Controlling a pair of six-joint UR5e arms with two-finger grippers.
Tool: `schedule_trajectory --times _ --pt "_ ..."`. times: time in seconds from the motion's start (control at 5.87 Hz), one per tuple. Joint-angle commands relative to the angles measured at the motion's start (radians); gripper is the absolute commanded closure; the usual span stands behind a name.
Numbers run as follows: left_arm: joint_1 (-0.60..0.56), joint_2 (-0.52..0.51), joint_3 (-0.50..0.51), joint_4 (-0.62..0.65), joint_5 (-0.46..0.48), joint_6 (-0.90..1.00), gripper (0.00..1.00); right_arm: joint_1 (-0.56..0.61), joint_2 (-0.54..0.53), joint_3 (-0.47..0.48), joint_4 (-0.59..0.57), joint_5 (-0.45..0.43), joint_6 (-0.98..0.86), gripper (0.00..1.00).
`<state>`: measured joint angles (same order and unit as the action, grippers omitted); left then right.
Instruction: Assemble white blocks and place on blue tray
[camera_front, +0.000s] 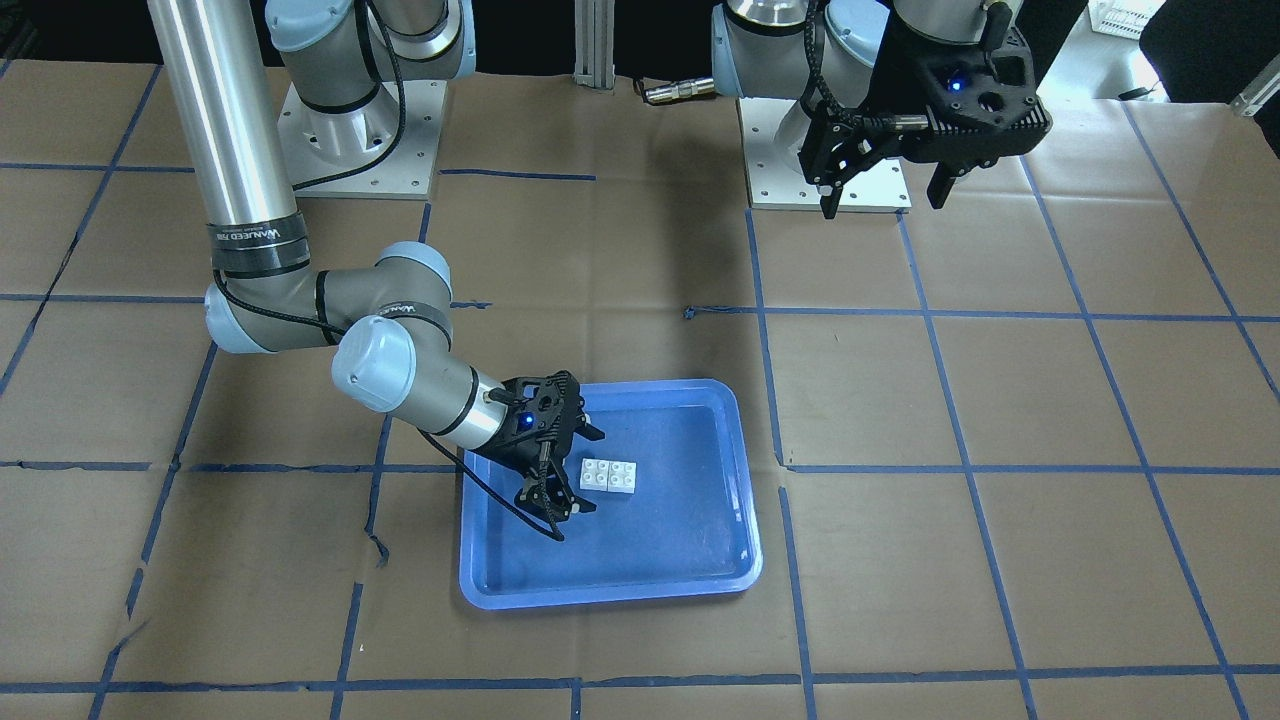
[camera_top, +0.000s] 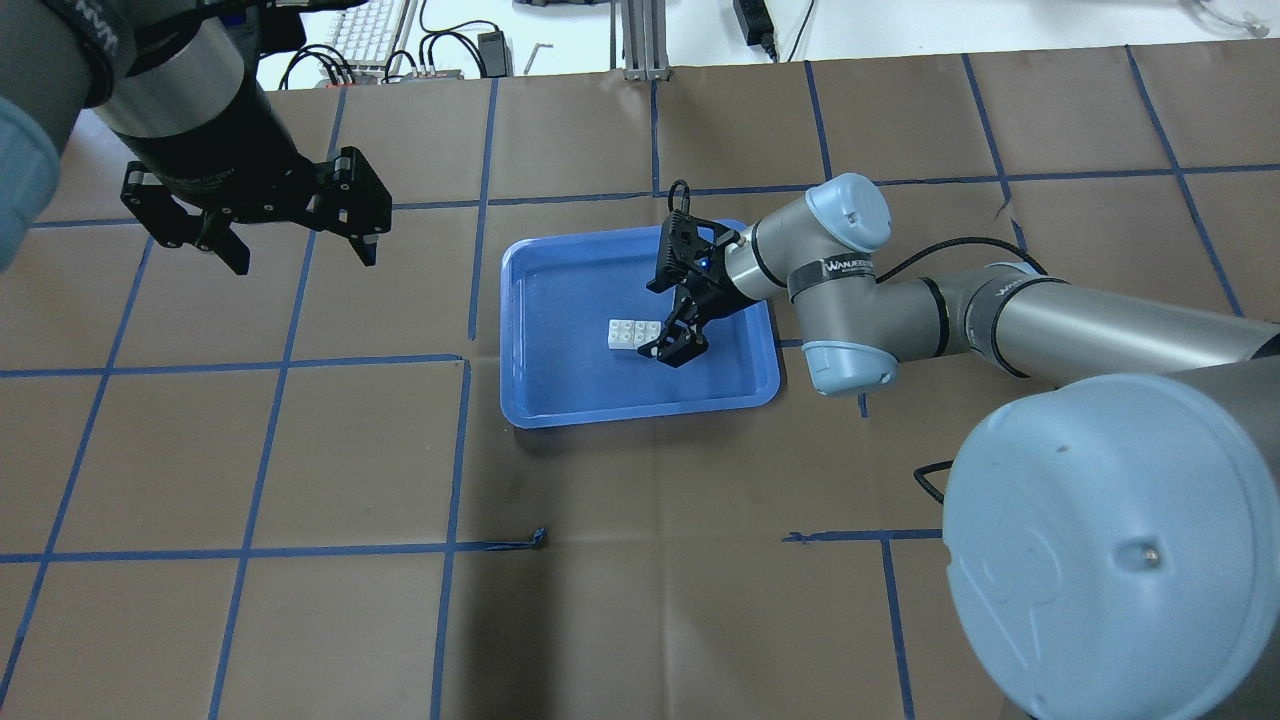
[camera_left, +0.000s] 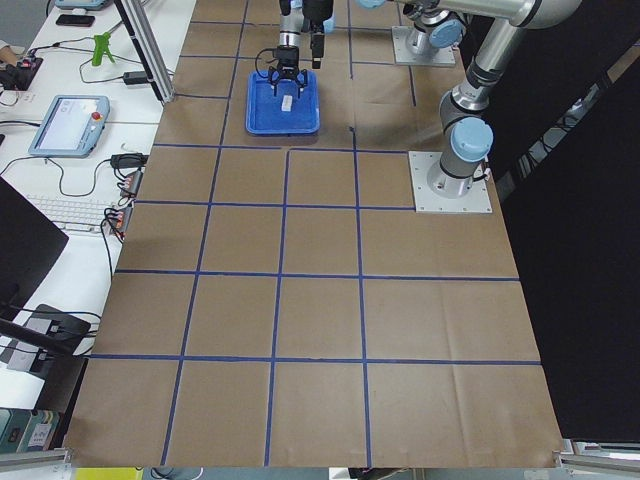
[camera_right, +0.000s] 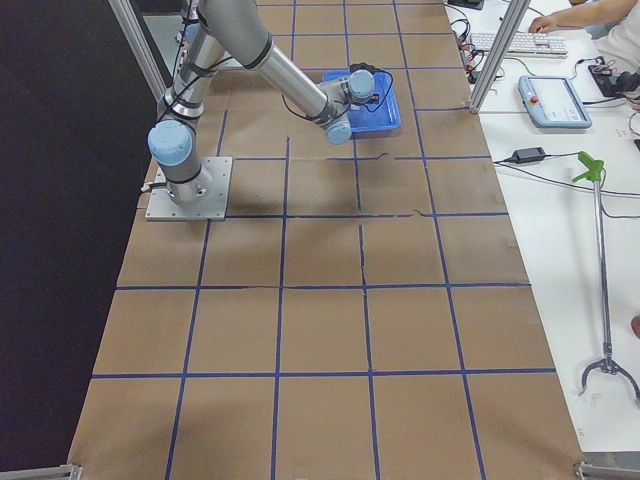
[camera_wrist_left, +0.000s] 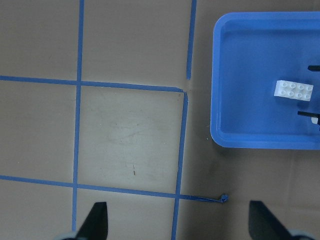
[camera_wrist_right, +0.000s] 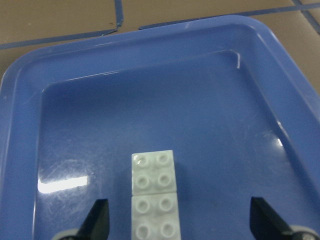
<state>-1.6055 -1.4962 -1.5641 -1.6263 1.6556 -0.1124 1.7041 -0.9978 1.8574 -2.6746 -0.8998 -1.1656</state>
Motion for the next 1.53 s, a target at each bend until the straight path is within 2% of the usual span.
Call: schedule_trajectory --times 0.0,0.17,0.34,0.51,0.68,0.85,1.02,1.19,1.36 --pt "0.001 -0.001 -0.013 0.008 -0.008 -0.001 0.0 -0.007 -0.077 -0.061 0.063 -0.144 0.169 0.0" --pt "0.001 -0.001 -0.01 0.008 -0.002 -0.003 0.01 -0.024 -0.156 -0.084 0.24 -0.198 0.222 0.0" --pt "0.001 -0.001 -0.008 0.008 0.0 -0.003 0.01 -0.053 -0.232 -0.142 0.468 -0.32 0.224 0.0" --pt "0.001 0.001 -0.008 0.008 0.001 -0.003 0.0 -0.096 -0.273 -0.209 0.671 -0.388 0.269 0.0" --pt "0.001 0.001 -0.004 0.005 0.001 -0.003 0.01 -0.118 -0.307 -0.274 0.799 -0.453 0.337 0.0" --pt "0.002 0.001 -0.004 0.003 0.001 -0.003 0.0 -0.126 -0.362 -0.326 0.972 -0.503 0.445 0.0" --pt "0.001 0.001 -0.001 0.003 0.0 -0.003 0.01 -0.144 -0.424 -0.363 1.13 -0.558 0.645 0.0" --pt "0.002 0.001 -0.001 0.003 0.001 -0.003 0.01 -0.153 -0.462 -0.4 1.227 -0.624 0.87 0.0" --pt "0.001 0.001 -0.001 0.002 0.003 -0.003 0.01 -0.15 -0.481 -0.453 1.261 -0.623 0.988 0.0"
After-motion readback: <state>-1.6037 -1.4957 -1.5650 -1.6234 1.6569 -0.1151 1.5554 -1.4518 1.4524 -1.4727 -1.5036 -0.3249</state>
